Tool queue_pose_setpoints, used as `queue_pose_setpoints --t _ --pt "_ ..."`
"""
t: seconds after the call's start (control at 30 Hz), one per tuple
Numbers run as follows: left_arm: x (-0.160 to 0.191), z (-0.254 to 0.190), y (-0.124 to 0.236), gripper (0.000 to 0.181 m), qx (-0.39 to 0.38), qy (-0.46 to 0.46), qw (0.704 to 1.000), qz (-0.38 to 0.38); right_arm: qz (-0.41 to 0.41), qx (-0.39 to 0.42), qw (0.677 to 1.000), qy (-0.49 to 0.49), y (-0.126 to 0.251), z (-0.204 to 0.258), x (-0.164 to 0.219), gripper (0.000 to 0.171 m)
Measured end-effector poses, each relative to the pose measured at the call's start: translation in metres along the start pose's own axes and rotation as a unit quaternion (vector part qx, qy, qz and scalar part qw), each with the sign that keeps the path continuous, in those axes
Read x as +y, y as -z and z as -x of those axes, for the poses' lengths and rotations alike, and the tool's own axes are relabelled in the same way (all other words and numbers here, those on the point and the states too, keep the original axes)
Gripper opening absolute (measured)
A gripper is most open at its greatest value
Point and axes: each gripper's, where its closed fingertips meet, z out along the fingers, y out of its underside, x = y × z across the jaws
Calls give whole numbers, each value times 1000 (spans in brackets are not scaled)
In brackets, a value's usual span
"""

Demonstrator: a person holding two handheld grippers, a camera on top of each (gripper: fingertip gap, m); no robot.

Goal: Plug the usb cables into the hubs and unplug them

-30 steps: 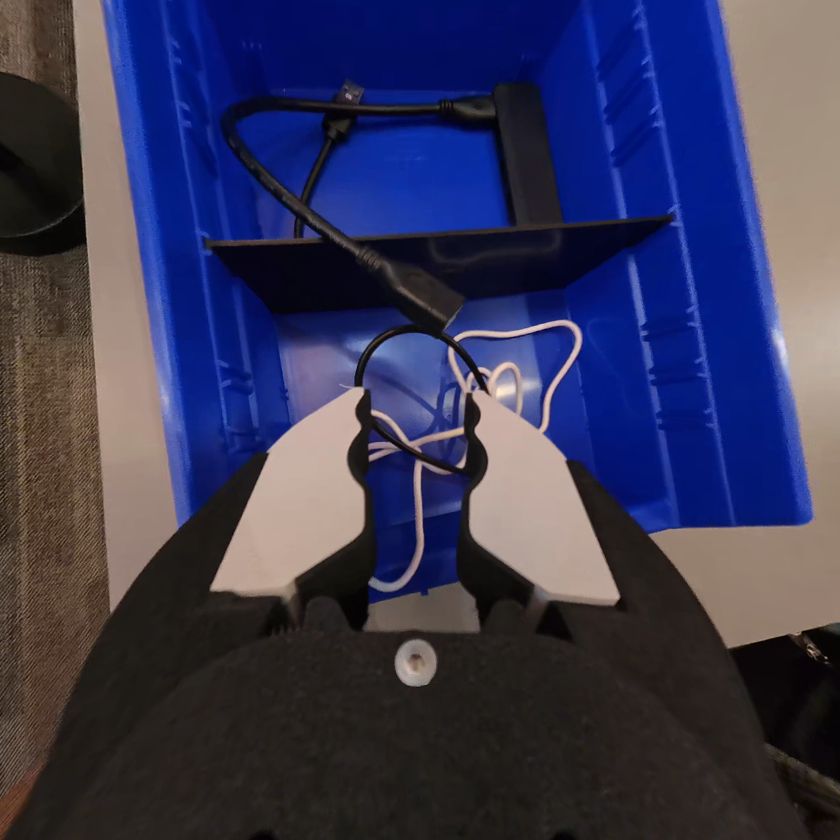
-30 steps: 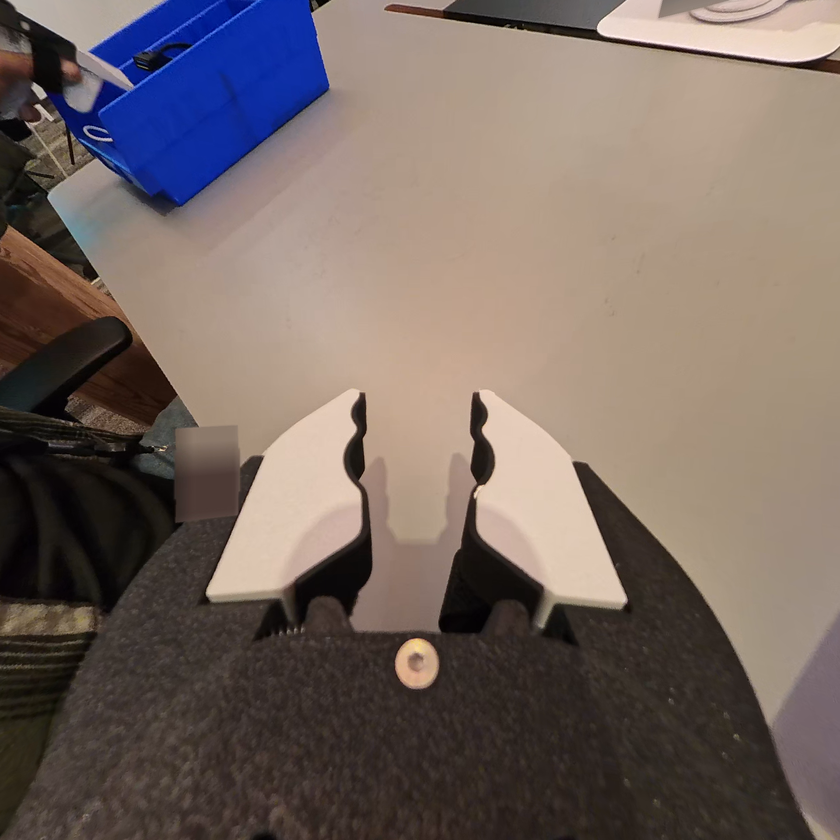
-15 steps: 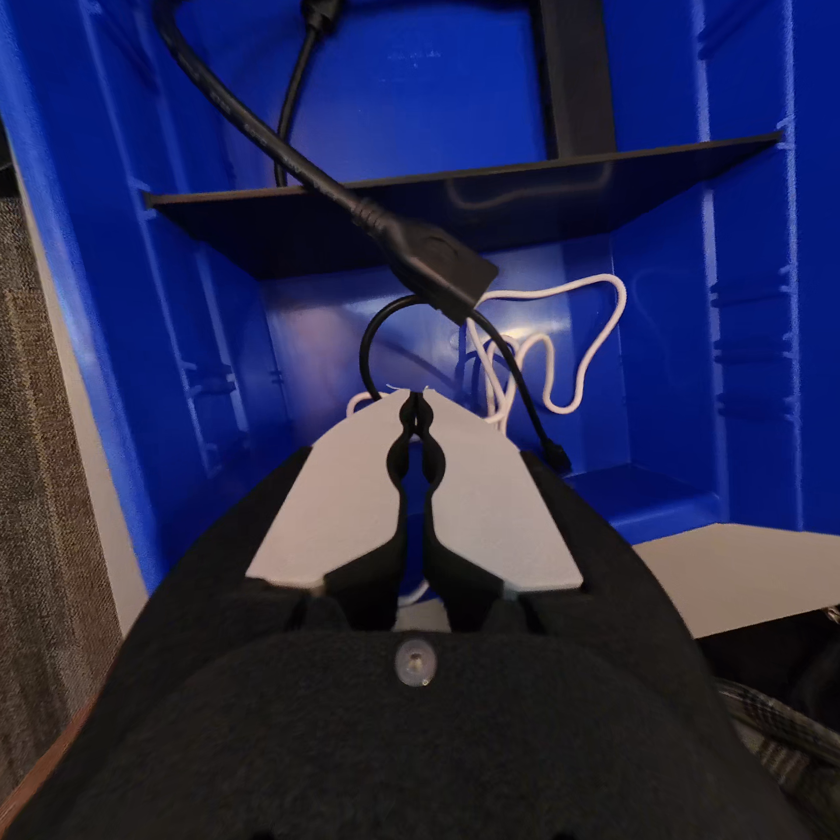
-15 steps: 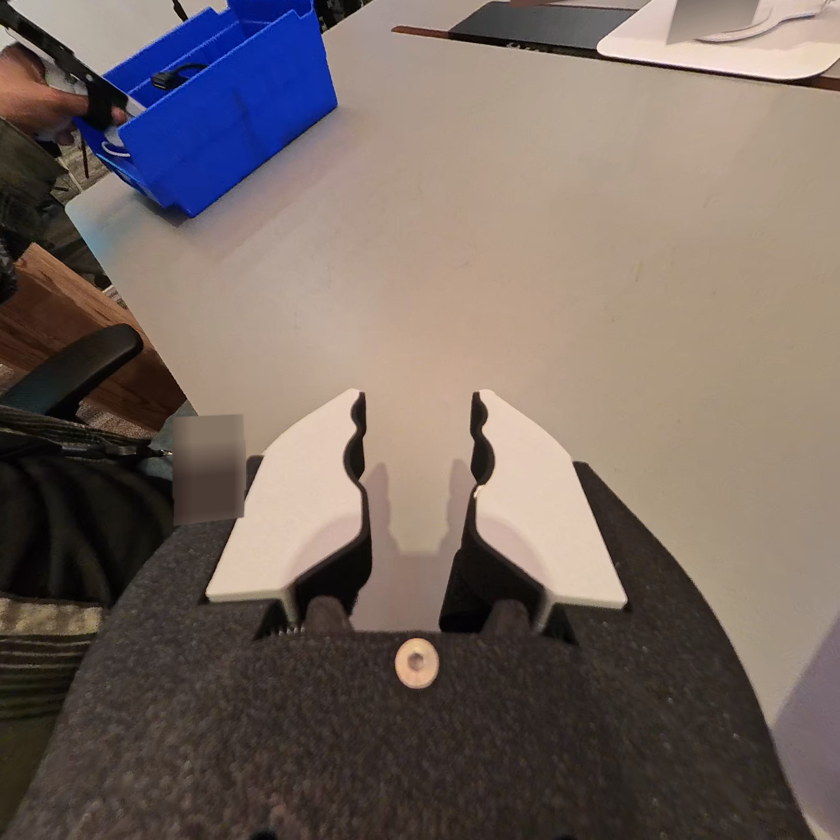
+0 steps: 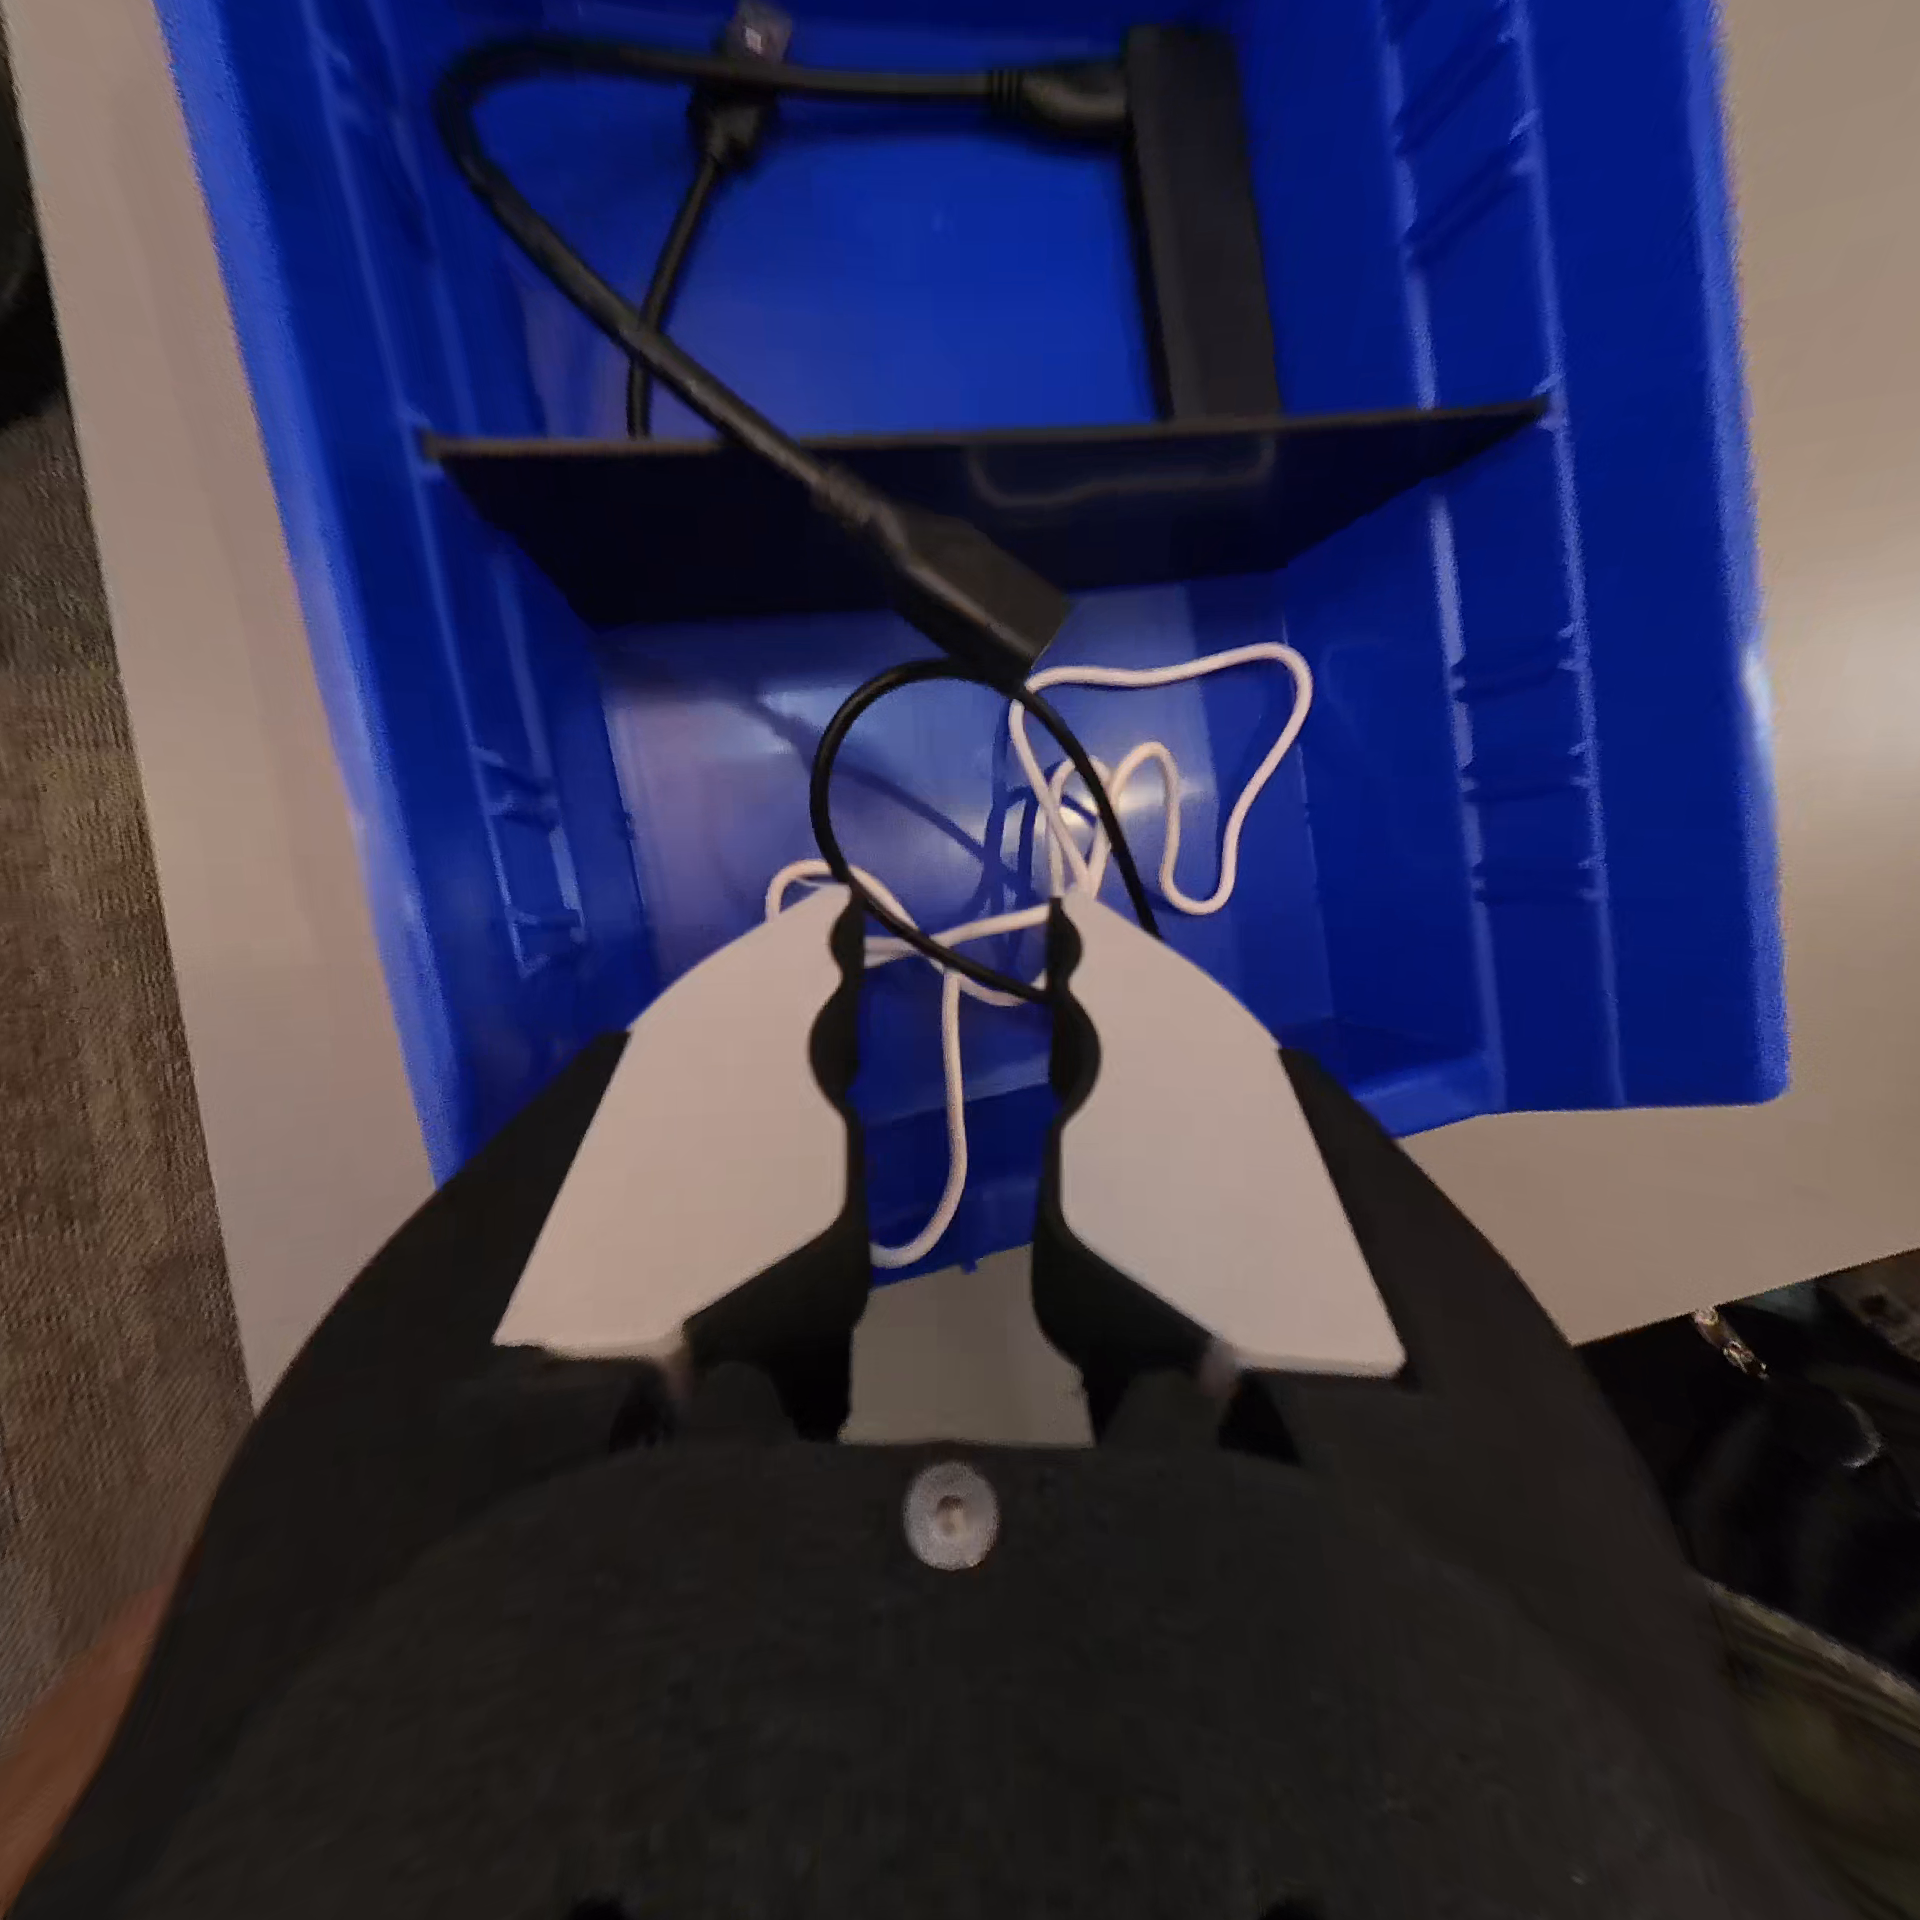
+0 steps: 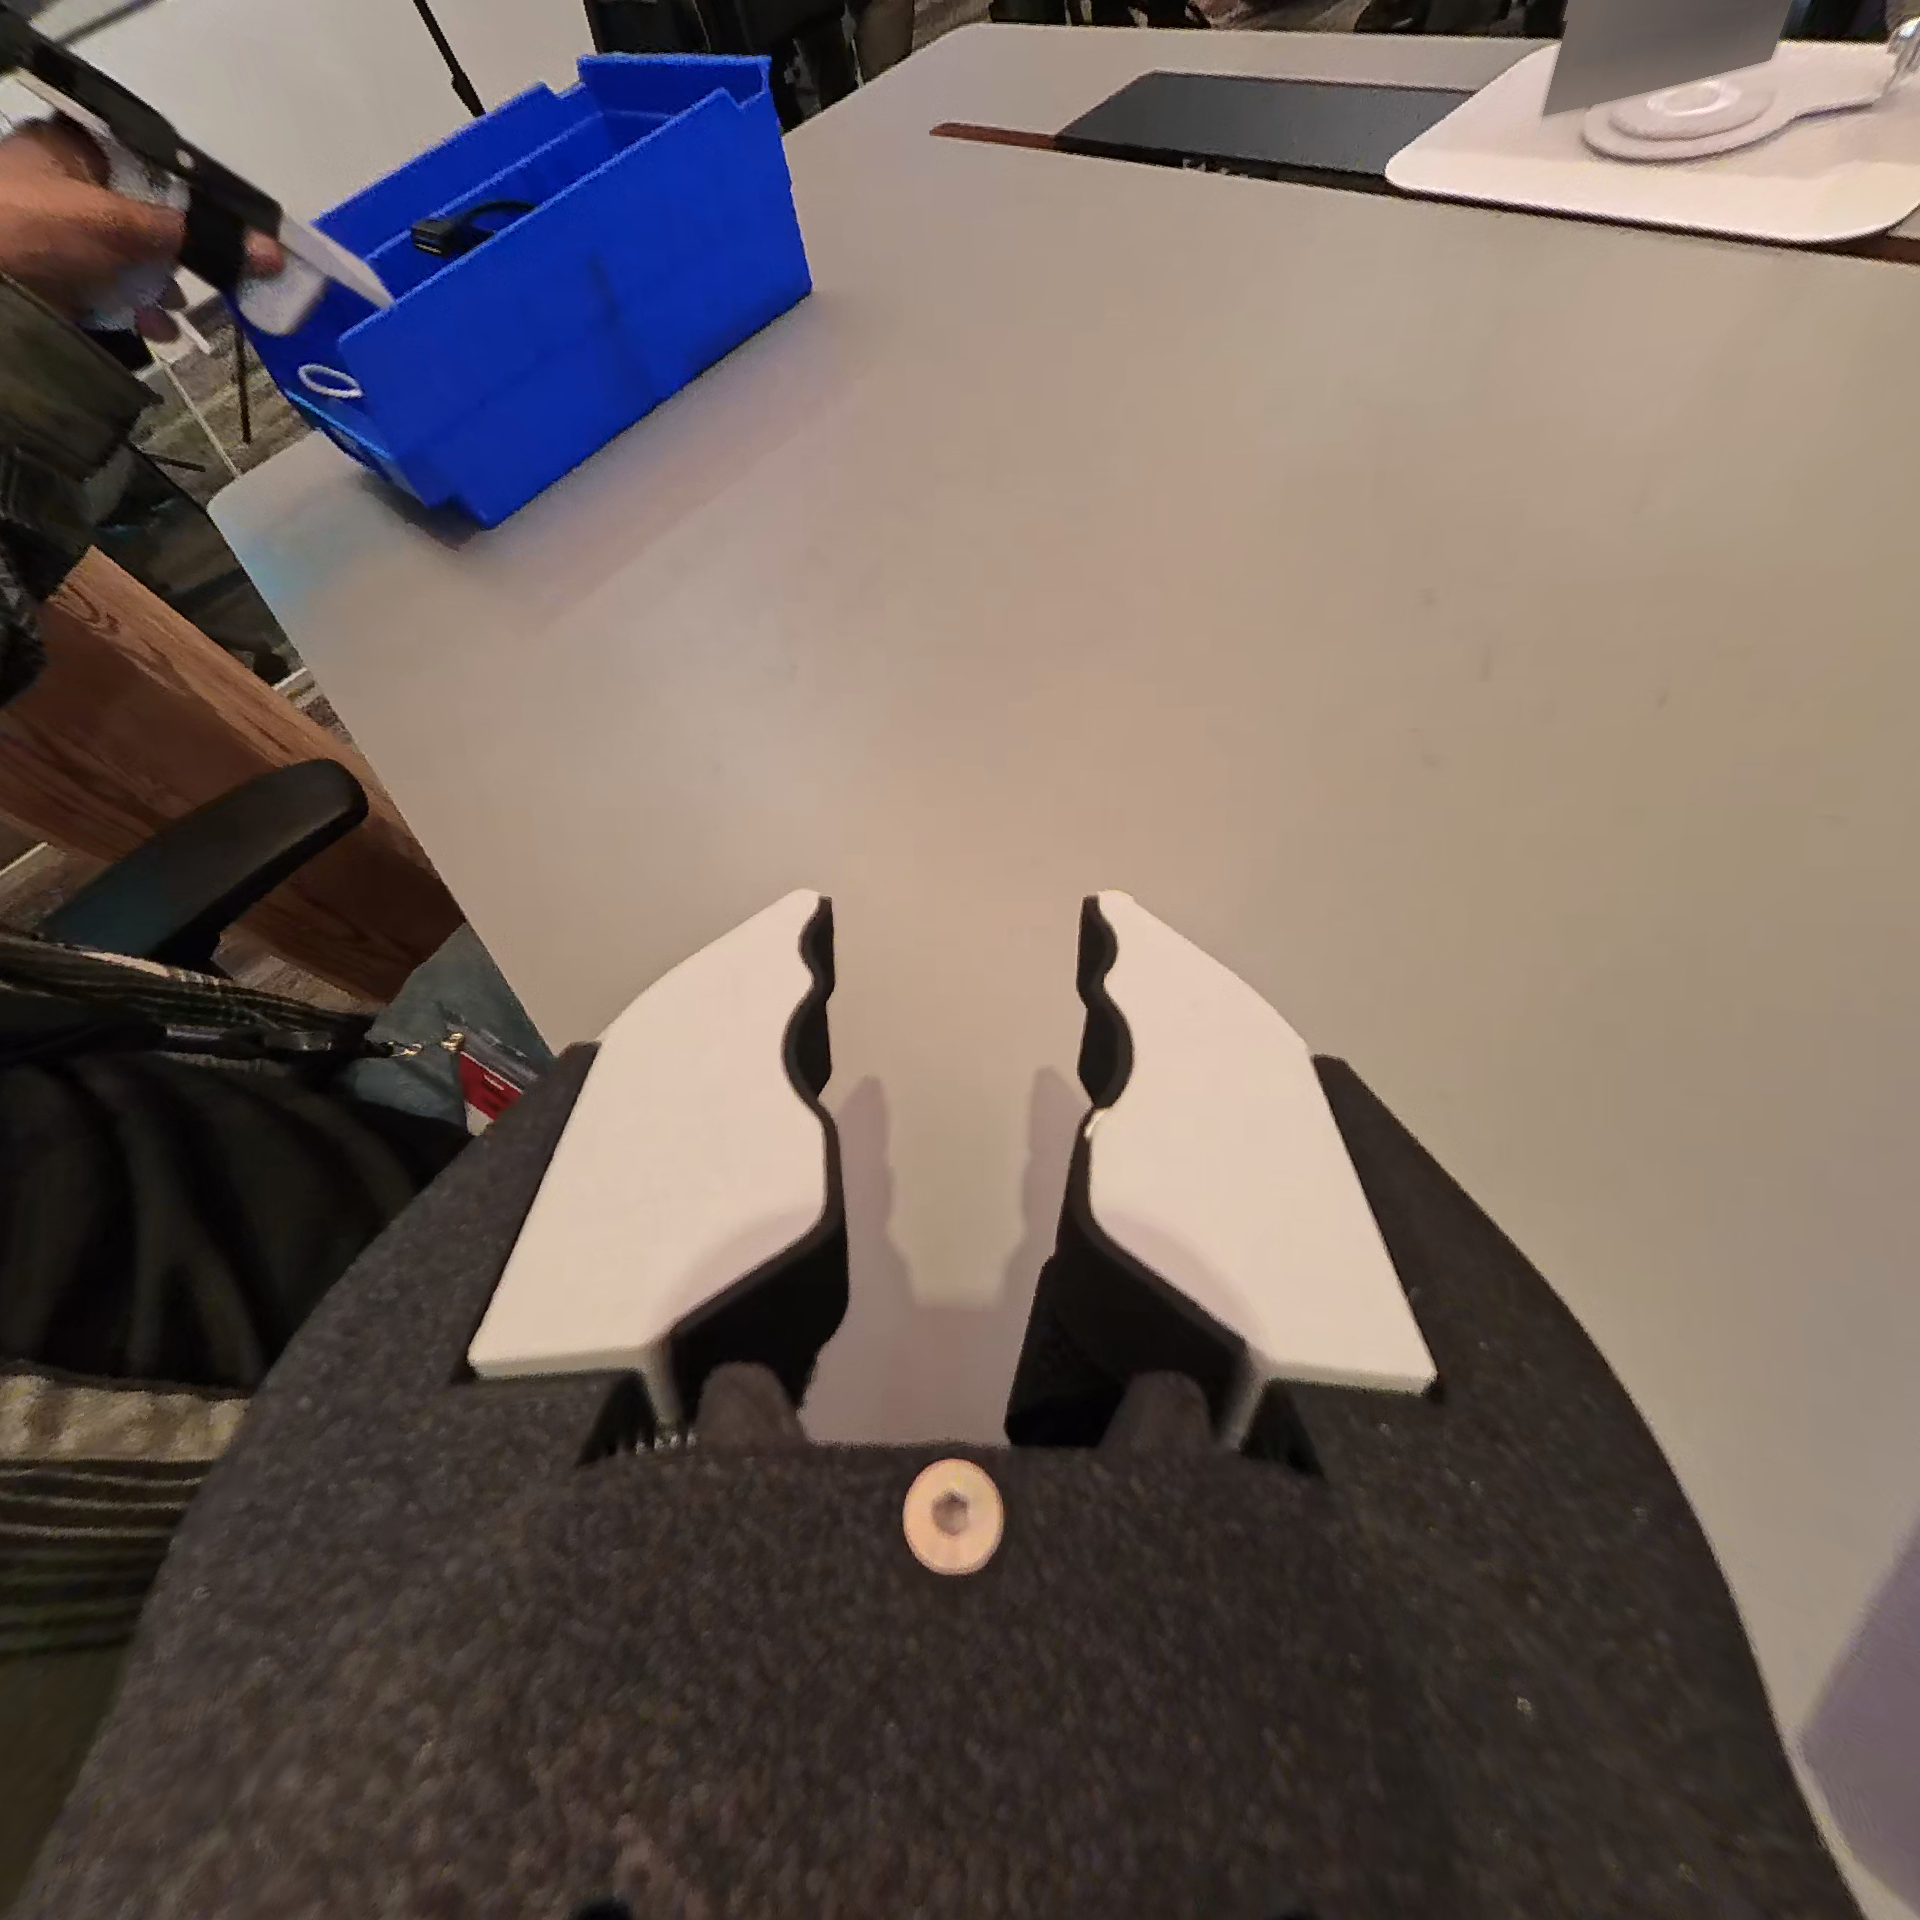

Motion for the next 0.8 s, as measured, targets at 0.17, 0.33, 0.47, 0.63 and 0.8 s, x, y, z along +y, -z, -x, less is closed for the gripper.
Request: queue_pose_setpoints --t 0.17,0.33,0.47,0.63,0.8 --pt "12 0 -17 49 5 31 999 44 -3 0 1000 -7 3 0 3 45" --pt "10 0 -27 40 31 75 994 71 -9 -9 1000 -14 5 1 3 45" --pt "7 -3 -29 22 60 104 989 82 -17 -18 1000 -17 5 3 4 45" --pt "2 -6 -30 6 73 115 988 73 -20 -25 999 -22 7 2 7 46" --pt "-1 -15 -35 6 80 109 989 65 -36 -33 998 -28 10 2 4 46"
